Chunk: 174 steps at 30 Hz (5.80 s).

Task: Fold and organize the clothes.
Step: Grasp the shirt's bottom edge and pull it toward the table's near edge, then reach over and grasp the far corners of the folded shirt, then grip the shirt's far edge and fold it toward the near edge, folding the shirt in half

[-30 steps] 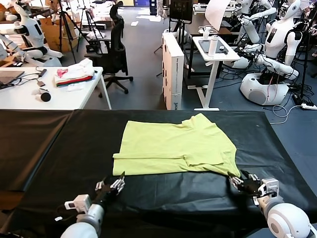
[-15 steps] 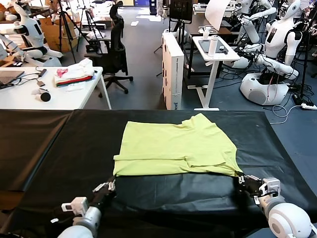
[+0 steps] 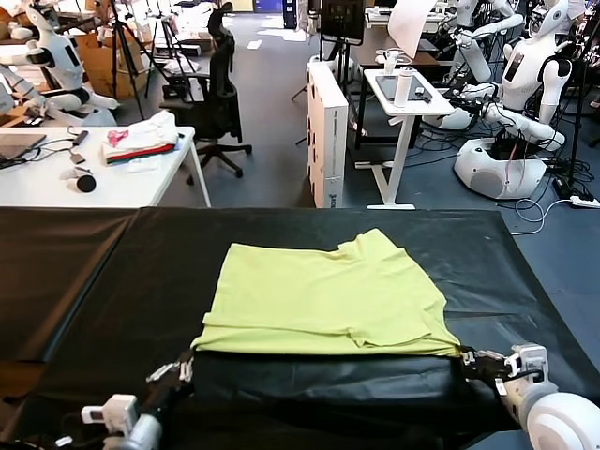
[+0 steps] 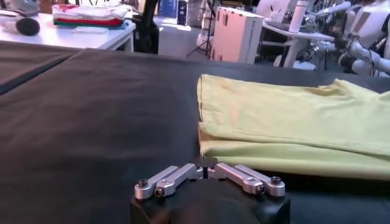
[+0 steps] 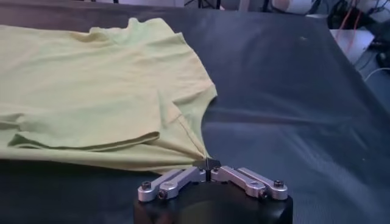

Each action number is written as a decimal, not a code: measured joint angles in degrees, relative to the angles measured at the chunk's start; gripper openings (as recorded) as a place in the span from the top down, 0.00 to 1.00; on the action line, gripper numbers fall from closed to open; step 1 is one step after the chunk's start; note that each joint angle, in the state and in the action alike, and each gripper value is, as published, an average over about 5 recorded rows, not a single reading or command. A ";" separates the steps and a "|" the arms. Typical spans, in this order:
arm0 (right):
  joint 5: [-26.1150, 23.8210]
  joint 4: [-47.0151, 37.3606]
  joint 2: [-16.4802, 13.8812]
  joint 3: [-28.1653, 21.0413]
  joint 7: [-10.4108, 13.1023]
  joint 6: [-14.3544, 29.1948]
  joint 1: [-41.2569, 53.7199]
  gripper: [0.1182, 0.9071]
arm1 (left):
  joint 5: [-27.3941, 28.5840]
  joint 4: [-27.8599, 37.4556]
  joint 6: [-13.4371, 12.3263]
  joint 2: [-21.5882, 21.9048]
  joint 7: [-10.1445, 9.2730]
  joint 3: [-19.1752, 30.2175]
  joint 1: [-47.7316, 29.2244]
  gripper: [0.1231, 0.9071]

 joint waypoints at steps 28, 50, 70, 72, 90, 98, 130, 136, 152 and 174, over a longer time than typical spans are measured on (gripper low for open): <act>6.60 -9.46 -5.33 -5.76 -3.10 -0.11 24.15 0.00 | -6.99 -7.03 10.12 2.26 -7.60 -7.59 1.88 0.00; 0.23 -40.56 10.63 -37.52 -1.43 -3.45 66.26 0.00 | -37.15 18.81 22.18 7.42 -14.47 4.30 -41.87 0.00; -2.32 -42.64 12.16 -38.49 -2.43 -3.45 65.62 0.00 | -27.04 40.66 21.29 2.87 -7.73 16.44 -62.09 0.00; -2.71 -42.79 12.21 -38.49 -2.82 -3.45 65.45 0.00 | -25.81 42.16 20.84 2.21 -7.63 16.95 -63.01 0.00; -3.79 -43.88 13.78 -38.90 -3.63 -3.45 65.40 0.22 | -22.93 45.43 20.63 0.98 -6.36 18.07 -62.97 0.01; -4.11 -43.87 14.15 -39.03 -3.64 -3.45 65.32 0.40 | -22.39 44.15 20.60 1.74 -6.18 17.97 -61.32 0.29; -5.29 -39.19 12.14 -34.38 -8.44 5.18 60.22 0.97 | -22.66 38.80 18.46 3.60 -4.20 15.75 -58.54 0.90; -5.25 -35.36 10.49 -31.98 -8.92 6.49 57.23 0.97 | -24.40 33.10 18.77 5.38 -4.62 13.77 -55.24 0.90; -6.84 -18.81 3.14 -21.71 -8.44 4.84 39.97 0.97 | -27.98 12.59 18.80 8.22 -6.69 4.64 -38.78 0.90; -8.98 -12.77 1.81 -17.02 -6.01 -3.44 27.48 0.97 | -22.52 2.27 20.95 4.80 -3.75 -3.44 -19.48 0.90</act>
